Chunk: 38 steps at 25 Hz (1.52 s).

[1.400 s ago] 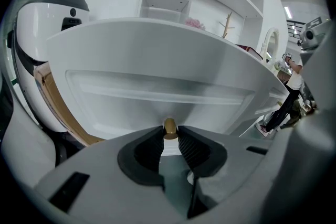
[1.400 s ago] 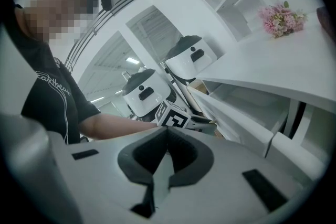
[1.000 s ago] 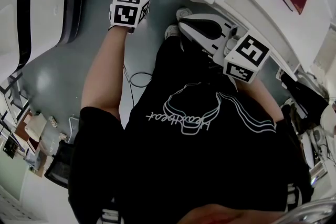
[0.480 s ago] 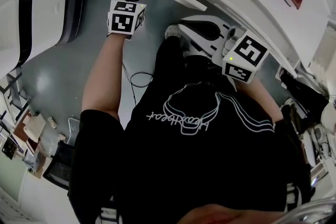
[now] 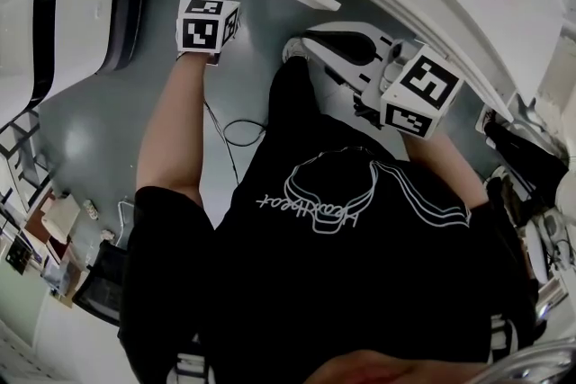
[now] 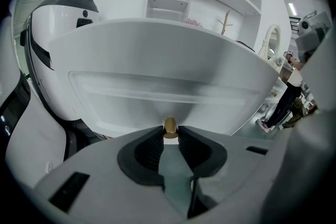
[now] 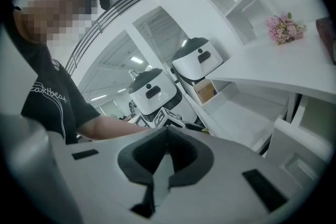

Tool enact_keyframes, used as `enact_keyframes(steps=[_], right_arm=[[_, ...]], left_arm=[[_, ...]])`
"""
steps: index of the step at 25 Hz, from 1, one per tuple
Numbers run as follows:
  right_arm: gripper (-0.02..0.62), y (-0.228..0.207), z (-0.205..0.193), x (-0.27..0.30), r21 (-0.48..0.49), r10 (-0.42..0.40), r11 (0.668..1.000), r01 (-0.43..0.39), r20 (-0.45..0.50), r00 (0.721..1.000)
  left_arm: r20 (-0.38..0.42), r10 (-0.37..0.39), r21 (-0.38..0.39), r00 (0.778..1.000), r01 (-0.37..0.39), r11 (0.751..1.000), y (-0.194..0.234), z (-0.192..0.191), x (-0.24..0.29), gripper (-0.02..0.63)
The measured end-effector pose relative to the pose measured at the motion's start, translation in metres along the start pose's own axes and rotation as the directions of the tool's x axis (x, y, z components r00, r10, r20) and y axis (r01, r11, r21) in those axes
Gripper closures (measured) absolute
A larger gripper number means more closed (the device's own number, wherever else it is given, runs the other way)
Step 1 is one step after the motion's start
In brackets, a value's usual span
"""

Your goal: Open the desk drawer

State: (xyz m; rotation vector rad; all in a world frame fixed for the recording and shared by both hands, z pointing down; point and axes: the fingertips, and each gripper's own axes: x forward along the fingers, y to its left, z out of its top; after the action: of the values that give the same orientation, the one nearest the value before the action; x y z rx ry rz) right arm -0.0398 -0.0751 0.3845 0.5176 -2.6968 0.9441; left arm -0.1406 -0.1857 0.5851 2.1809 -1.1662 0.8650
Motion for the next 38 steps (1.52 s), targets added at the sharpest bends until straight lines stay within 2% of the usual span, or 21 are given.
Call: enact_keyframes(steps=[13,38], right_arm=[[0.589,0.019,-0.031,-0.019,-0.001,0.008,1.000,-0.008,-0.026,1.000],[0.589,0.043,-0.044,-0.019,-0.022,0.021,1.000,-0.022,-0.047,0.999]], left_arm=[[0.012,0.031,-0.009,0.999,-0.031,0.999,-0.001,-0.016,-0.015,0.529],[0.031,0.050,0.014,0.998,-0.051,0.999,-0.001,-0.044,-0.044,0.532]])
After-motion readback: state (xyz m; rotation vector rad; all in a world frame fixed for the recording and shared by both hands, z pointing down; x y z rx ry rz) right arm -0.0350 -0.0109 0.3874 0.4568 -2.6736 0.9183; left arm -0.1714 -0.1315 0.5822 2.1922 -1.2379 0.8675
